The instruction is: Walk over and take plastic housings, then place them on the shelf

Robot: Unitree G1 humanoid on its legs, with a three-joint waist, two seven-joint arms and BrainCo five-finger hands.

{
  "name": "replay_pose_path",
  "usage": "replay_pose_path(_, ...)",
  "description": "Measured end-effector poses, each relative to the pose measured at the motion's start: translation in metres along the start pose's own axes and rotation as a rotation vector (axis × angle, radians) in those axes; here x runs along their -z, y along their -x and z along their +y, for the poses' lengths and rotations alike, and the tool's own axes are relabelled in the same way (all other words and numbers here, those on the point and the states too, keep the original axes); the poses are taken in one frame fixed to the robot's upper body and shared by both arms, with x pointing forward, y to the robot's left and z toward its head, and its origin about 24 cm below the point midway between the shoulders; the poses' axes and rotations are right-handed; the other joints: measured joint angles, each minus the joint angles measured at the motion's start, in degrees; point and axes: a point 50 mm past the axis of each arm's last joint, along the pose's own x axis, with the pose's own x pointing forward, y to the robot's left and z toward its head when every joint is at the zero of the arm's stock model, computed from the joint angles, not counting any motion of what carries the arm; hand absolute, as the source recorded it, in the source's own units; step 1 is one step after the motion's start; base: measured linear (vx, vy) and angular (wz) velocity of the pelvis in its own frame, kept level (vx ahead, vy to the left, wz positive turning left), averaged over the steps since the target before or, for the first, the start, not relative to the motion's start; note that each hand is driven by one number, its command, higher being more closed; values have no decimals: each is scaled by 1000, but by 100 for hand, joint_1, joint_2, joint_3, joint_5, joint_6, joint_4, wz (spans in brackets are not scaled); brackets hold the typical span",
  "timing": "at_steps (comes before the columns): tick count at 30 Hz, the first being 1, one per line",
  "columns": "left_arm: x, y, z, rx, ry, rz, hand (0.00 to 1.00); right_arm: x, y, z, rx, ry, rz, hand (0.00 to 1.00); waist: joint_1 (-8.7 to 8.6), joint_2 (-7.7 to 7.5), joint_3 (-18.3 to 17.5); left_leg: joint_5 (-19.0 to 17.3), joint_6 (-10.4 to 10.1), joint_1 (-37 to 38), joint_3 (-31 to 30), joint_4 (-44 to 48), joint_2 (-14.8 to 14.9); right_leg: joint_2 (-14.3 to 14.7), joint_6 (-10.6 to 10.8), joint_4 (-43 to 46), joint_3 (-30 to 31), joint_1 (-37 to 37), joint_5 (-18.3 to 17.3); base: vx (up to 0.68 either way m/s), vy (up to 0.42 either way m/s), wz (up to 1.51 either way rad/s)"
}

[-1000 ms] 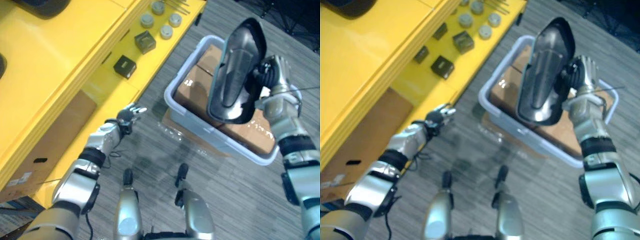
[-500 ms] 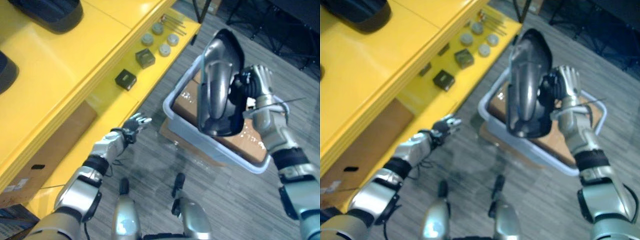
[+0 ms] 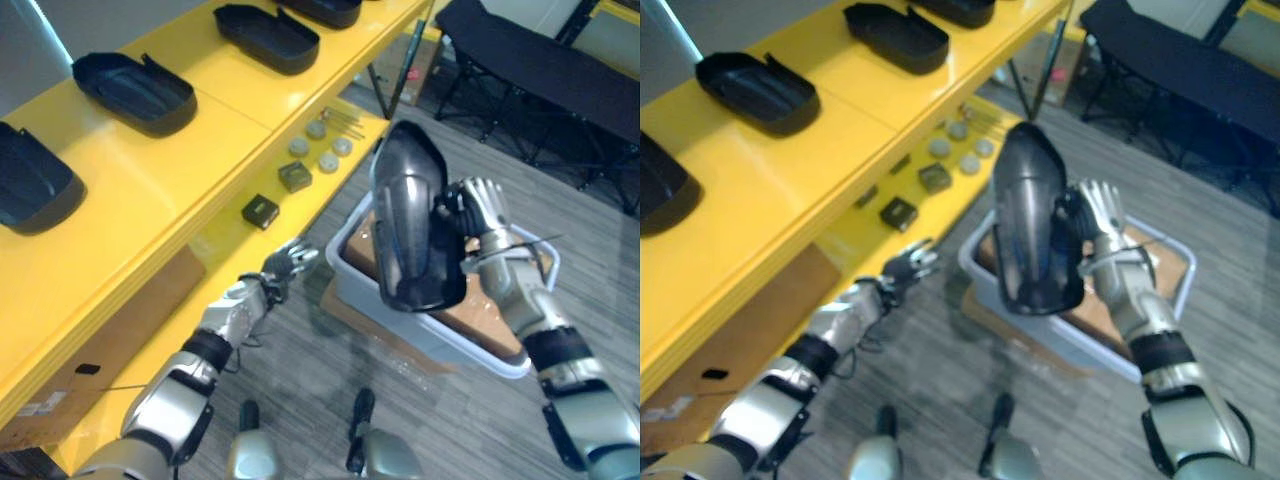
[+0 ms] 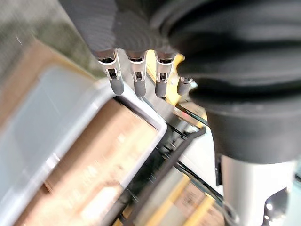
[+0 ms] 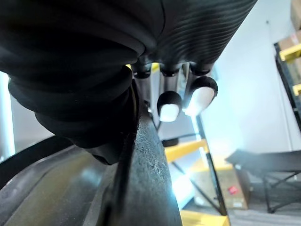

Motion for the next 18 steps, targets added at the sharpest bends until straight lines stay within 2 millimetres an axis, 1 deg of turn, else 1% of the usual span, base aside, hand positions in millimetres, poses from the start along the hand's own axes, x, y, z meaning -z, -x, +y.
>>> replay_pose_path(2,0,-1,-6,56,42,-11,0,-2,0,2,-6,0,-5,100,25,15,-15,50,-31,71,53,-90,-1,-2,3,0,3,2,2,23,6,-6)
replay_pose_path(5,0,-3,-14,111,45,-14,0,-4,2,7,-25,1,-14,100,22,18,-150,83,-34,56,59,-139,-6,-4,5,-1,-1,-51,3,32,7,0)
replay_pose_path(9,-5,-6,-35,200,75,-49,0,-8,2,11,-39,-4,-27,100,34,14,-161,84,-33,58,55,-137,-17,-13,6,-1,-6,-44,4,10,2,0)
replay_pose_path(14,7,-9,-47,236,48,-2,0,-15,5,20,-62,-19,-40,100,37,15,-285,83,-33,62,47,-133,-17,-12,11,-1,-10,-32,1,0,0,0)
replay_pose_path(15,9,-10,-51,247,50,1,0,-15,7,22,-71,-20,-43,100,38,12,-316,84,-32,63,36,-131,-17,-12,22,-1,-16,-22,-7,-15,-2,4)
replay_pose_path(17,10,-11,-54,253,45,5,0,-15,12,27,-88,-23,-39,100,35,18,-347,86,-31,68,-15,-131,-17,-12,39,-1,-35,15,-22,-15,-3,10)
replay_pose_path(18,13,-11,-59,269,36,13,0,-16,13,29,-96,-26,-42,100,26,19,-352,91,-31,68,-43,-132,-17,-12,49,-1,-52,31,-30,-10,-1,10)
